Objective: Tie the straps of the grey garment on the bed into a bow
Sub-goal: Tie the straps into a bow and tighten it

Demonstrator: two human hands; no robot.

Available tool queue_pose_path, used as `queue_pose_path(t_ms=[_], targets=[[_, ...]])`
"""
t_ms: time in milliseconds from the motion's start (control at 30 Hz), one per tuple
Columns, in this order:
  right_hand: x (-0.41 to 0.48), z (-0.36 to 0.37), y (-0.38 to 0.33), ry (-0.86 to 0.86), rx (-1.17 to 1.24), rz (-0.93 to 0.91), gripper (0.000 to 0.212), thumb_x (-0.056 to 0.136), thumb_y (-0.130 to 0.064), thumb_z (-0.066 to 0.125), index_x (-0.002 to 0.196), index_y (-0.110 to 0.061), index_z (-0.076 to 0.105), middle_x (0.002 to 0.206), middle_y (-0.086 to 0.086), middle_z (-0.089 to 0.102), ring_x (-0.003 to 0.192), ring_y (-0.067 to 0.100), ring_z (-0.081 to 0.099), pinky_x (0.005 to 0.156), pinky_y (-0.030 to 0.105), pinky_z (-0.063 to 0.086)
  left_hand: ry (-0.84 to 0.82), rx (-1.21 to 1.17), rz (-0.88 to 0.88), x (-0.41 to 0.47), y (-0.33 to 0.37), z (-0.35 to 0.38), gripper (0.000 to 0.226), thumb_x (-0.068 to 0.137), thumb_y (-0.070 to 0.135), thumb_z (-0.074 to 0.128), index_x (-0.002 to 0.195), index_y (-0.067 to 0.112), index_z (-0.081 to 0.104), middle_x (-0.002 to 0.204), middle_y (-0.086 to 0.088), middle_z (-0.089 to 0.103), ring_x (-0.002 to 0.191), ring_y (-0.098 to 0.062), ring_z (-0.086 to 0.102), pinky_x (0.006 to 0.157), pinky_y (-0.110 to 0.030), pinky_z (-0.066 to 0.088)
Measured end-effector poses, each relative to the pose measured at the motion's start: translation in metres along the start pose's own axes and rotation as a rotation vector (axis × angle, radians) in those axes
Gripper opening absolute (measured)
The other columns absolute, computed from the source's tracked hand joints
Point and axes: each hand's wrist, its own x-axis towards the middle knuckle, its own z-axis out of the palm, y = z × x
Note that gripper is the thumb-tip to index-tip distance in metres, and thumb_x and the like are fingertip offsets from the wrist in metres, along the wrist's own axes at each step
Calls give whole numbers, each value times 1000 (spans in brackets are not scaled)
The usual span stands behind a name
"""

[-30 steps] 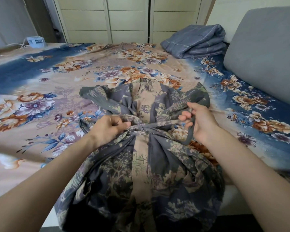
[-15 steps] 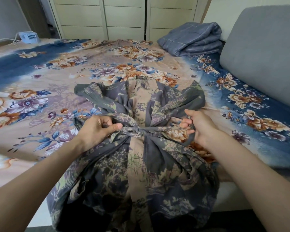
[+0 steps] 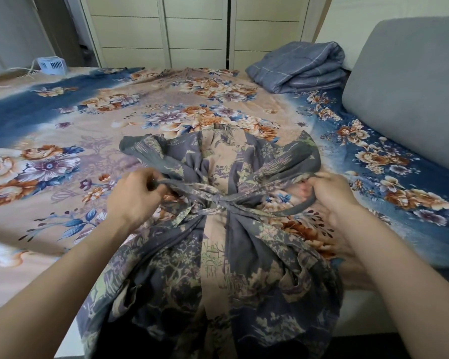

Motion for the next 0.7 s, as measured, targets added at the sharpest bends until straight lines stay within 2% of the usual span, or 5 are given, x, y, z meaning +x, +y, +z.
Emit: queue_pose_path(t_ms=[100, 233, 400, 600, 700], targets=[[-1, -1, 1, 50, -58, 75, 23, 103, -30, 50, 99, -14, 66, 95, 8, 69, 77, 19, 63, 62, 29, 53, 177, 17, -47, 5, 4, -4, 7, 85, 33, 65, 86, 28, 70, 97, -10, 63, 98, -37, 61, 81, -42, 53], [-7, 5, -7, -95, -8, 320, 53, 102, -58, 32, 105, -13, 59, 64, 0, 48, 44, 11, 39, 38, 16, 32, 273, -264, -236, 10, 28, -12, 8, 87, 28, 65, 91, 22, 66, 72, -2, 67, 71, -28, 63, 63, -33, 48], [-24, 18, -19, -295, 166, 420, 94, 94, -77, 17, 101, 1, 68, 94, 11, 76, 71, 19, 67, 58, 24, 47, 152, -918, -416, 4, 58, -4, 11, 97, 13, 53, 106, 12, 47, 79, -5, 72, 49, -11, 62, 46, -24, 49], [-32, 36, -25, -310, 180, 311, 87, 92, -78, 21, 101, -6, 69, 109, 14, 73, 94, 24, 68, 70, 34, 54, -121, -1120, -287, -11, 100, -7, 12, 101, 3, 41, 104, 9, 51, 102, -16, 77, 84, -24, 77, 69, -33, 62], [-36, 45, -31, -339, 244, 253, 86, 94, -77, 21, 114, -9, 68, 115, 14, 73, 101, 26, 69, 73, 35, 54, -360, -996, -149, -17, 110, -2, 21, 97, 8, 45, 115, 8, 55, 110, -14, 76, 106, -35, 71, 96, -48, 56]])
